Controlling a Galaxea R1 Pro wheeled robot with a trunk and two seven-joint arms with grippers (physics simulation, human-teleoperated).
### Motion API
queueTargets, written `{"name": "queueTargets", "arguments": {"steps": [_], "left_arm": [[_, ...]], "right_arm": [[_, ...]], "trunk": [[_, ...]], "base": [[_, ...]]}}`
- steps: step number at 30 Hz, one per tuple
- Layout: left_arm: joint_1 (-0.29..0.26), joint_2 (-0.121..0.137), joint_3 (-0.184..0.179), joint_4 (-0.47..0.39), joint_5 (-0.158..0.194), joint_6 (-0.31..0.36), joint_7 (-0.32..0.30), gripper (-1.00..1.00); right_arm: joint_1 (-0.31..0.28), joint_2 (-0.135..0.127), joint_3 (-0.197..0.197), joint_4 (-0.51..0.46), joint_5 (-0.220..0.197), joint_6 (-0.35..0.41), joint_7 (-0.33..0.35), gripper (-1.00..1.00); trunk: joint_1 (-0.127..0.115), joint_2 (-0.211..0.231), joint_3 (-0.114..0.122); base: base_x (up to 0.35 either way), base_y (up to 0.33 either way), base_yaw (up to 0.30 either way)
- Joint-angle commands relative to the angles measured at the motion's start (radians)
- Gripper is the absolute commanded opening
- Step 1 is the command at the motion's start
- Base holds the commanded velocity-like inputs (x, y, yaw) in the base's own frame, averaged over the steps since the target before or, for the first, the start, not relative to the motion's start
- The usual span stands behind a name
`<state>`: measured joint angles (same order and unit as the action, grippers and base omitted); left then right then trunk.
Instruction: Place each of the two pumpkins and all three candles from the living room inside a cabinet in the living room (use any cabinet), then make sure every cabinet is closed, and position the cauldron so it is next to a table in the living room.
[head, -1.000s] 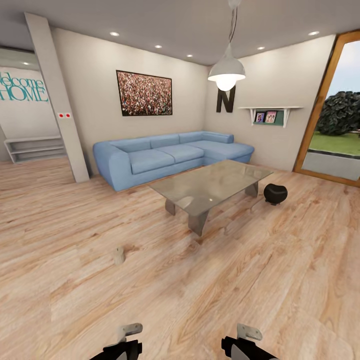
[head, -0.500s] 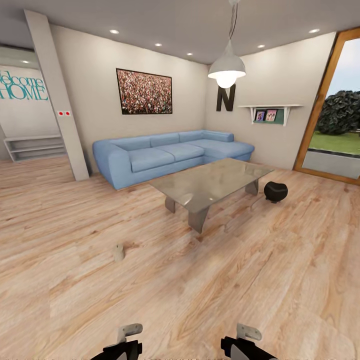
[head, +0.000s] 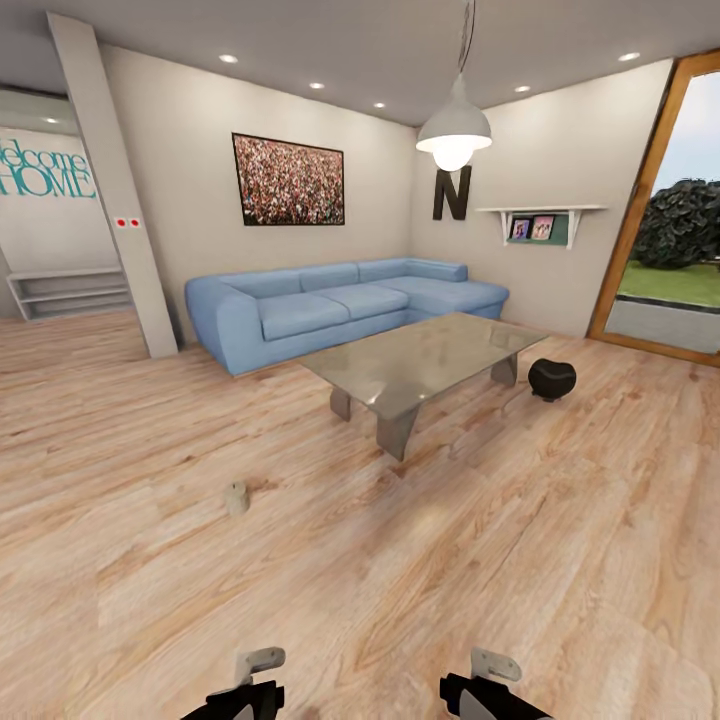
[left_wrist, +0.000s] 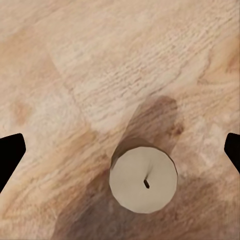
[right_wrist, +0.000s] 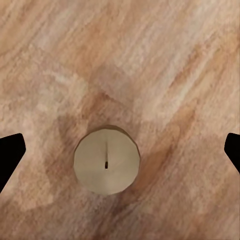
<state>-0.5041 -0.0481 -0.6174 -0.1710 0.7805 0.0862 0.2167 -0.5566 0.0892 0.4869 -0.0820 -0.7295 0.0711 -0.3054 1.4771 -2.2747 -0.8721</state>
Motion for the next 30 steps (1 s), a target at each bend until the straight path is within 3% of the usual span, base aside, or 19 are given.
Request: {"name": "queueTargets", "arguments": {"steps": [1, 16, 30], "left_arm": [[0.0, 0.001, -0.008, -0.003, 0.006, 0.004, 0.007, 1.0], [0.002, -0.002, -0.011, -0.002, 0.006, 0.004, 0.004, 1.0], [0.015, -0.026, -0.015, -0.002, 0.005, 0.004, 0.004, 1.0]], "right_arm": [[0.0, 0.0, 0.009, -0.002, -0.004, 0.007, -0.006, 1.0], [0.0, 0.0, 0.009, -0.002, -0.004, 0.006, 0.03, 1.0], [0.0, 0.0, 0.009, -0.001, -0.003, -0.014, 0.037, 1.0]], "trunk": [[0.004, -0.008, -0.004], [0.061, -0.113, -0.051], [0.115, -0.211, -0.095]], "base": [[0.0, 0.0, 0.0], [0.0, 0.0, 0.0], [0.0, 0.0, 0.0]]}}
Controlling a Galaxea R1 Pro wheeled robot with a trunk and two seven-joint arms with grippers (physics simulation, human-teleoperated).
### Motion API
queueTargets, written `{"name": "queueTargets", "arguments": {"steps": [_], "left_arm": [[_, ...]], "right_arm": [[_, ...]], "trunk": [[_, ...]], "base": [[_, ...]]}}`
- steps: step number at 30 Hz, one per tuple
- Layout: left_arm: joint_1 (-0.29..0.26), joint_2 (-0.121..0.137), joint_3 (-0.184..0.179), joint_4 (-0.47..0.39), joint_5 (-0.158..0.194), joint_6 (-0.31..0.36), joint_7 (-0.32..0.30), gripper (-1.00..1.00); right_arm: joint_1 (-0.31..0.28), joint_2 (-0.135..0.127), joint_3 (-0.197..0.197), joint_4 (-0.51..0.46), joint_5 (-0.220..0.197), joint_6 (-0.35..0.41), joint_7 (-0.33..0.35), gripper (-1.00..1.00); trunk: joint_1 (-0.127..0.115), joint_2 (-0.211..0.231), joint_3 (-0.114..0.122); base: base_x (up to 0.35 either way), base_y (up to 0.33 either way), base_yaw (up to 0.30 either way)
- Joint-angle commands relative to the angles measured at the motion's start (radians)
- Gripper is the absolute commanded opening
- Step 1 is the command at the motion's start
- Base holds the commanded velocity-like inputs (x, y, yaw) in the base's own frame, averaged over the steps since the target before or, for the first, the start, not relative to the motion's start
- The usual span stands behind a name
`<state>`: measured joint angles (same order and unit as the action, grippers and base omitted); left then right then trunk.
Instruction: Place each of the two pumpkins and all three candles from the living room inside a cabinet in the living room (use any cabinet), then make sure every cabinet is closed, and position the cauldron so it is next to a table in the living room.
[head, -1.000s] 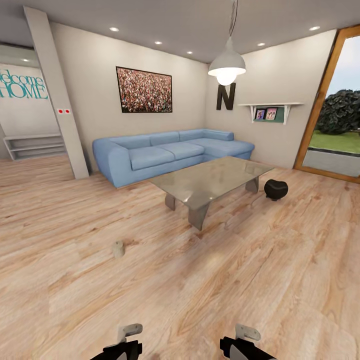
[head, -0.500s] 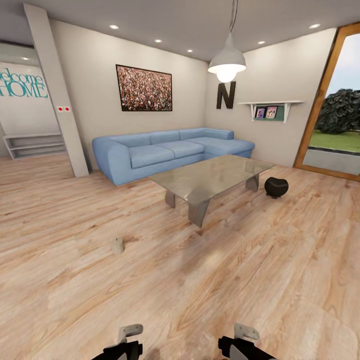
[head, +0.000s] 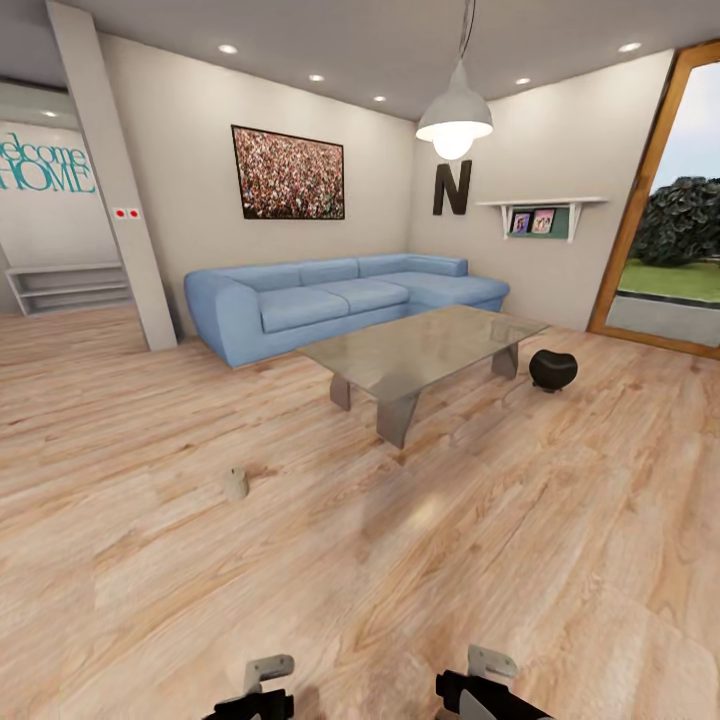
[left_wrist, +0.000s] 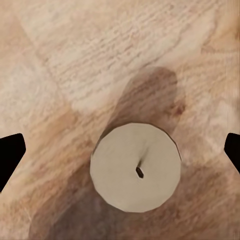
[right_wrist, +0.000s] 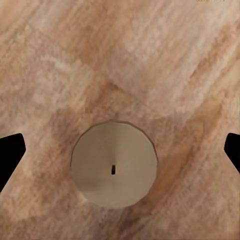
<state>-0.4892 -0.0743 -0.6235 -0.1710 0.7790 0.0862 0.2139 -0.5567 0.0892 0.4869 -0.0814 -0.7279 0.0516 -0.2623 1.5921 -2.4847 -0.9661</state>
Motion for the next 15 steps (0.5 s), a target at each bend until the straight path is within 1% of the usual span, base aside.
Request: {"name": "queueTargets", "arguments": {"steps": [1, 3, 15], "left_arm": [[0.0, 0.0, -0.008, -0.002, 0.006, 0.004, 0.007, 1.0], [0.0, 0.0, -0.009, -0.002, 0.006, 0.004, 0.007, 1.0], [0.004, -0.001, -0.009, -0.002, 0.006, 0.004, 0.007, 1.0]], "right_arm": [[0.0, 0.0, 0.009, -0.002, -0.005, 0.003, -0.006, 1.0], [0.0, 0.0, 0.009, -0.002, -0.005, -0.005, -0.005, 1.0], [0.0, 0.004, 0.01, -0.001, -0.004, -0.01, -0.005, 1.0]], "trunk": [[0.004, -0.008, -0.004], [0.008, -0.015, -0.011], [0.014, -0.018, -0.057]], "base": [[0.0, 0.0, 0.0], [0.0, 0.0, 0.0], [0.0, 0.0, 0.0]]}}
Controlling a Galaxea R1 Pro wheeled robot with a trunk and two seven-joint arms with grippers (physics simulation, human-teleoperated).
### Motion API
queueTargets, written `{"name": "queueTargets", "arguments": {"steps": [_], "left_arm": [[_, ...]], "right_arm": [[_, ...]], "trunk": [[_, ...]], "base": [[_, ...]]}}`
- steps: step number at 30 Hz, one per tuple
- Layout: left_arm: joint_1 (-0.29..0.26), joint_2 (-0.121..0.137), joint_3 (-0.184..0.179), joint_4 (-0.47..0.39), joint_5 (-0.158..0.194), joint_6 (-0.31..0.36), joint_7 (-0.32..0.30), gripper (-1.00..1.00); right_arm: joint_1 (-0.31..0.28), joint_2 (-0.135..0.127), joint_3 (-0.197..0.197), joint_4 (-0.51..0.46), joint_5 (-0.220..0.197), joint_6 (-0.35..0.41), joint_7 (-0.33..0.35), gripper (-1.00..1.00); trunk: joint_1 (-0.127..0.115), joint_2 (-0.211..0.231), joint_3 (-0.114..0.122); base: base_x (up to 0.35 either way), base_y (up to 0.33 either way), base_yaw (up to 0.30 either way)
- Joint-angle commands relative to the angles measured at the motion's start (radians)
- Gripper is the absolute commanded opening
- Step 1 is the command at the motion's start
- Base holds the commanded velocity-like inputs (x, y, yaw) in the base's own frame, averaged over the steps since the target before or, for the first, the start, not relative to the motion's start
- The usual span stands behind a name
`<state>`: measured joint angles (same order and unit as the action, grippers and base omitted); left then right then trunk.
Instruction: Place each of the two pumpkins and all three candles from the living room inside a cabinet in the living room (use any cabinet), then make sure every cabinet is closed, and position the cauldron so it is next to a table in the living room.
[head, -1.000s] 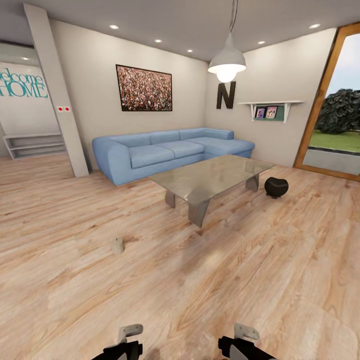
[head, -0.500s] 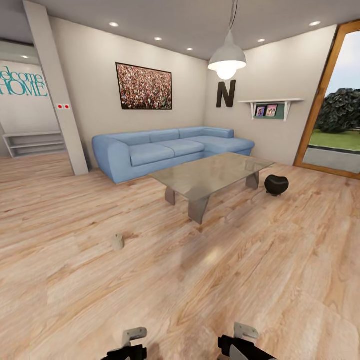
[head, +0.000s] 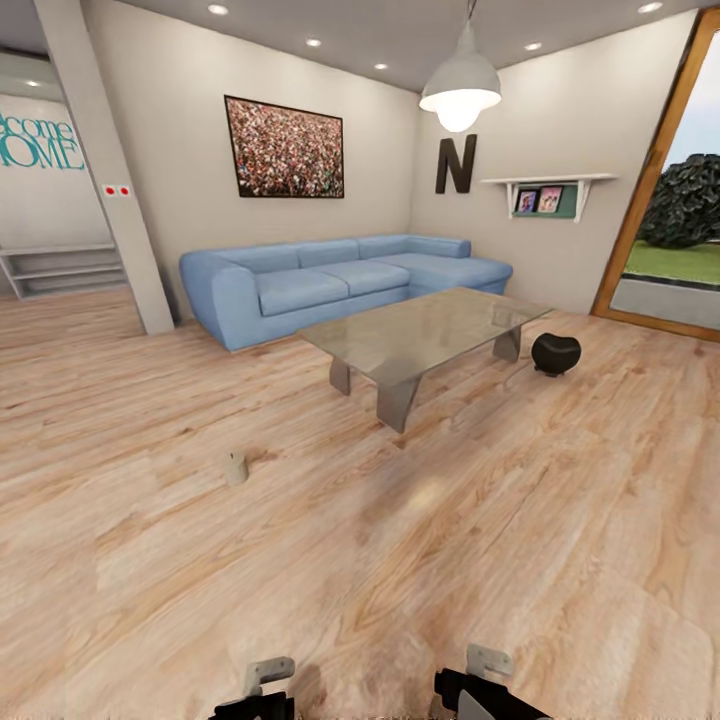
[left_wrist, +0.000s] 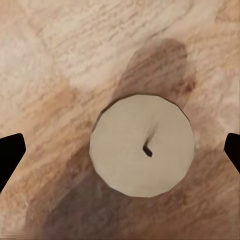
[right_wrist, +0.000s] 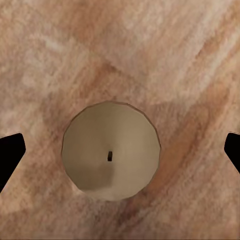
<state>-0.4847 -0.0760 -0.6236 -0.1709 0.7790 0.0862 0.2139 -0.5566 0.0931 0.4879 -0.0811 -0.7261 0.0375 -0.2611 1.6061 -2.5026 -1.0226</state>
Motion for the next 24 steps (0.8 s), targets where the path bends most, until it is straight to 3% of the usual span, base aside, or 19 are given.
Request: {"name": "queueTargets", "arguments": {"steps": [1, 7, 13, 17, 24], "left_arm": [[0.0, 0.0, -0.008, -0.002, 0.006, 0.004, 0.007, 1.0], [0.0, 0.0, -0.008, -0.002, 0.006, 0.004, 0.007, 1.0], [0.0, -0.001, -0.008, -0.002, 0.006, 0.004, 0.007, 1.0], [0.0, -0.001, -0.008, -0.002, 0.006, 0.004, 0.007, 1.0], [0.0, -0.001, -0.008, -0.002, 0.006, 0.003, 0.006, 1.0]], "right_arm": [[0.0, 0.0, 0.009, -0.002, -0.006, 0.004, -0.006, 1.0], [0.0, 0.0, 0.009, -0.001, -0.001, -0.02, 0.016, 1.0], [0.0, 0.001, 0.008, 0.003, 0.063, -0.046, 0.048, 1.0], [0.0, 0.001, 0.008, 0.003, 0.07, -0.053, 0.05, 1.0], [0.0, 0.001, 0.008, 0.003, 0.071, -0.056, 0.051, 1.0]], "trunk": [[0.0, -0.001, -0.005], [0.001, -0.001, -0.013], [0.002, -0.002, -0.024], [0.004, -0.003, -0.04], [0.004, -0.003, -0.04]], "base": [[0.0, 0.0, 0.0], [0.0, 0.0, 0.0], [0.0, 0.0, 0.0], [0.0, 0.0, 0.0], [0.0, 0.0, 0.0]]}}
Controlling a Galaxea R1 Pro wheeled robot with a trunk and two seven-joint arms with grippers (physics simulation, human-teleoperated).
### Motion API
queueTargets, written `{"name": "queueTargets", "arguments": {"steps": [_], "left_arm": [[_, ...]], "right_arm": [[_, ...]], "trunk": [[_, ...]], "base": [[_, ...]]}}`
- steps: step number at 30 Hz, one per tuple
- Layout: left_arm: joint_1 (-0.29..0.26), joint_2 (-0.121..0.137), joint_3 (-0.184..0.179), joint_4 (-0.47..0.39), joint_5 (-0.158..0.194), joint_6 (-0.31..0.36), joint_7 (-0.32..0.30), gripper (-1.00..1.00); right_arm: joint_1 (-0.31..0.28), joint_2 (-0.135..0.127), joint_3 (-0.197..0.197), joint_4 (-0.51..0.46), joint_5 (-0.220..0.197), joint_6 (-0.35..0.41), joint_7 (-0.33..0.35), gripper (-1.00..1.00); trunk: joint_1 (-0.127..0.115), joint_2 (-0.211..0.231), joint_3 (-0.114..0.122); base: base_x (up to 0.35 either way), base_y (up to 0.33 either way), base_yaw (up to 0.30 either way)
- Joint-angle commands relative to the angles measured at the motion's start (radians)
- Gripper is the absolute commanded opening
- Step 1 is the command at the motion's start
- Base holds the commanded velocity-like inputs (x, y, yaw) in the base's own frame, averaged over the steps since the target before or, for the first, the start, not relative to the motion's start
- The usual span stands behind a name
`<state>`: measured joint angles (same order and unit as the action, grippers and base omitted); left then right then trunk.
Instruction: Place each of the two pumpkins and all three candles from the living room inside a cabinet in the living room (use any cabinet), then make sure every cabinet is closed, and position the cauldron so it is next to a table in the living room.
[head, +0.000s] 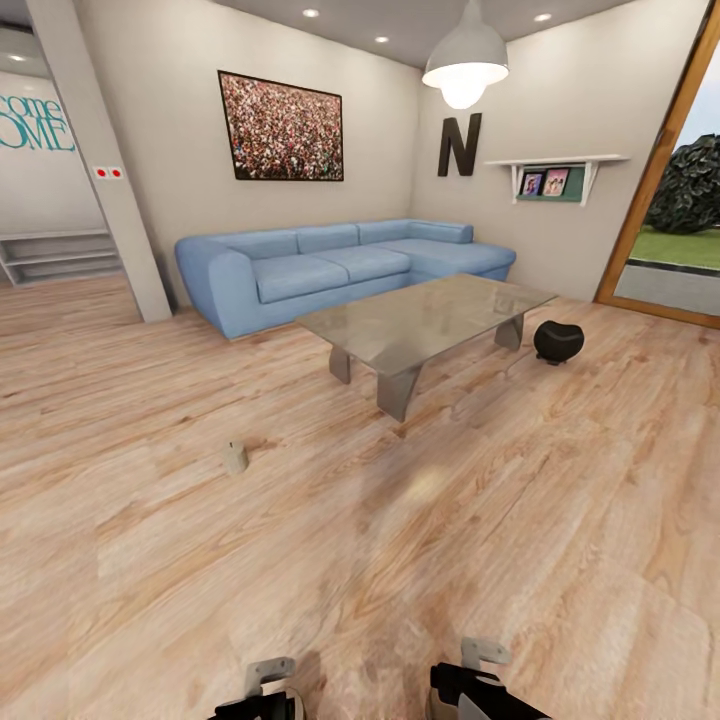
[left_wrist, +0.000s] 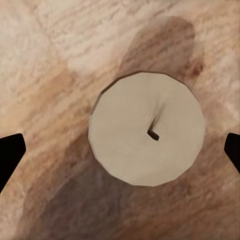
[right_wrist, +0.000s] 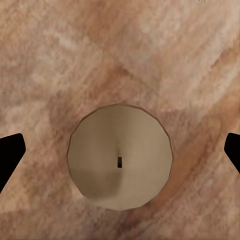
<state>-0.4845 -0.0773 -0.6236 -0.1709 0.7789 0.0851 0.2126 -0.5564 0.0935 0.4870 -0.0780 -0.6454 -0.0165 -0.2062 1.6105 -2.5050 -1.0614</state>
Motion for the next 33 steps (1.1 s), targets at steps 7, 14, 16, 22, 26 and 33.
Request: {"name": "queueTargets", "arguments": {"steps": [7, 14, 16, 22, 26, 33], "left_arm": [[0.0, 0.014, -0.01, -0.012, 0.004, 0.005, -0.031, 1.0], [-0.013, 0.115, 0.0, -0.132, 0.012, 0.166, -0.079, 1.0], [-0.017, 0.182, 0.018, -0.287, 0.019, 0.306, -0.081, 1.0], [-0.008, 0.355, 0.185, -0.74, 0.102, 0.636, -0.075, 1.0], [-0.005, 0.368, 0.209, -0.808, 0.115, 0.69, -0.074, 1.0], [-0.005, 0.344, 0.206, -0.833, 0.122, 0.702, -0.077, 1.0]], "right_arm": [[0.0, 0.0, 0.008, 0.0, -0.01, -0.015, -0.004, 1.0], [0.0, 0.0, 0.008, 0.001, -0.01, -0.023, -0.004, 1.0], [0.0, 0.0, 0.008, 0.001, -0.01, -0.023, -0.004, 1.0], [0.0, 0.0, 0.008, 0.001, -0.009, -0.023, -0.004, 1.0], [0.0, 0.0, 0.008, 0.001, -0.01, -0.023, -0.004, 1.0], [0.0, -0.001, 0.008, 0.001, -0.01, -0.023, -0.004, 1.0]], "trunk": [[0.0, 0.0, -0.001], [0.0, 0.0, -0.001], [0.0, 0.0, -0.001], [0.0, 0.0, -0.001], [0.0, 0.0, -0.001], [0.003, -0.002, -0.028]], "base": [[0.0, 0.0, 0.0], [0.0, 0.0, 0.0], [0.0, 0.0, 0.0], [0.0, 0.0, 0.0], [0.0, 0.0, 0.0], [0.0, 0.0, 0.0]]}}
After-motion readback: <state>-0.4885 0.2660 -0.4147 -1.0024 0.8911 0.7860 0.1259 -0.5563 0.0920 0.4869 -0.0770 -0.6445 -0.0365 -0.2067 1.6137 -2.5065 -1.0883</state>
